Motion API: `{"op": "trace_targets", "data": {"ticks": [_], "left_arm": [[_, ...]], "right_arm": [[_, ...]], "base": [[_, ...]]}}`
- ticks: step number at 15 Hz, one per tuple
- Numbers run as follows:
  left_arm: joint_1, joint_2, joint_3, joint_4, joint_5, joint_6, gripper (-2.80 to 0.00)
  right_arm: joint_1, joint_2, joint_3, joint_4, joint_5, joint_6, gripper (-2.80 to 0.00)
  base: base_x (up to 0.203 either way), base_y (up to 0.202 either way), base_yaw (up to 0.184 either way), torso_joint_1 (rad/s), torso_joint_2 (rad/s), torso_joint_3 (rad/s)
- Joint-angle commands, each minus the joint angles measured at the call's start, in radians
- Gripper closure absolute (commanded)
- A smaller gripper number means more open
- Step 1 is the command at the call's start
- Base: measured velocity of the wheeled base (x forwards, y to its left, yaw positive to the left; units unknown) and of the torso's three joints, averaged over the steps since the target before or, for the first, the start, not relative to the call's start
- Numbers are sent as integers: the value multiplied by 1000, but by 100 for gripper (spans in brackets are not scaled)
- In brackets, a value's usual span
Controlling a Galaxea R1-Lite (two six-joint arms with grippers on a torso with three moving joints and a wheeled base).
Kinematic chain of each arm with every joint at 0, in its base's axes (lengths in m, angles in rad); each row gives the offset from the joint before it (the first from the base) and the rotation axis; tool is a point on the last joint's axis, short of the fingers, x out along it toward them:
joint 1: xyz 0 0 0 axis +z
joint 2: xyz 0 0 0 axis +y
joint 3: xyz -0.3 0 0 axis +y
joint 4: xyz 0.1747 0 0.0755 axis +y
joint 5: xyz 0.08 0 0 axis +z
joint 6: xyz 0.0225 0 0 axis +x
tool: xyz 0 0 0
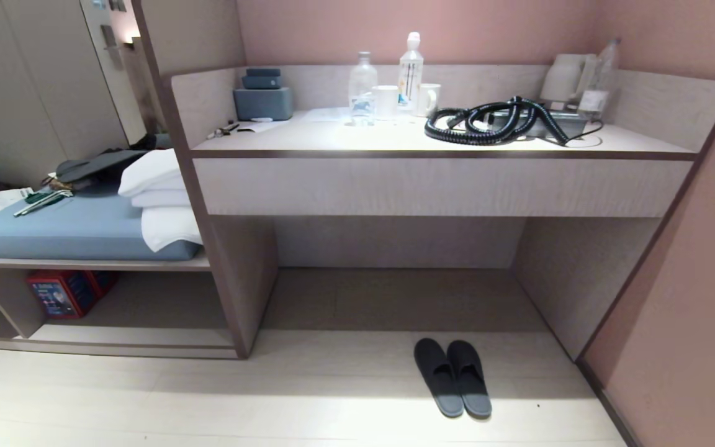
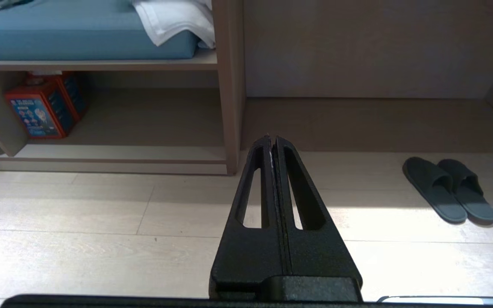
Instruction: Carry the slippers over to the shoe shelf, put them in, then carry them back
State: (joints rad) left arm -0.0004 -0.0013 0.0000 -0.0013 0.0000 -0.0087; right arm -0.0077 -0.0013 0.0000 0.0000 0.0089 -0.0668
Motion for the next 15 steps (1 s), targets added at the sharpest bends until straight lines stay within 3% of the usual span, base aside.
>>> {"op": "trace_targets", "data": {"ticks": [1, 10, 15], "left_arm": [[0, 1, 0, 0, 0, 1, 0], [0, 0, 0, 0, 0, 0, 0], [-1, 1, 0, 0, 0, 0, 0]], "right_arm": [[0, 1, 0, 0, 0, -1, 0], [0, 1, 0, 0, 0, 10, 0], [0, 1, 0, 0, -1, 10, 0]], "base": [[0, 0, 0, 4, 3, 133], [0, 0, 0, 0, 1, 16], [1, 150, -7, 0, 4, 3]]}}
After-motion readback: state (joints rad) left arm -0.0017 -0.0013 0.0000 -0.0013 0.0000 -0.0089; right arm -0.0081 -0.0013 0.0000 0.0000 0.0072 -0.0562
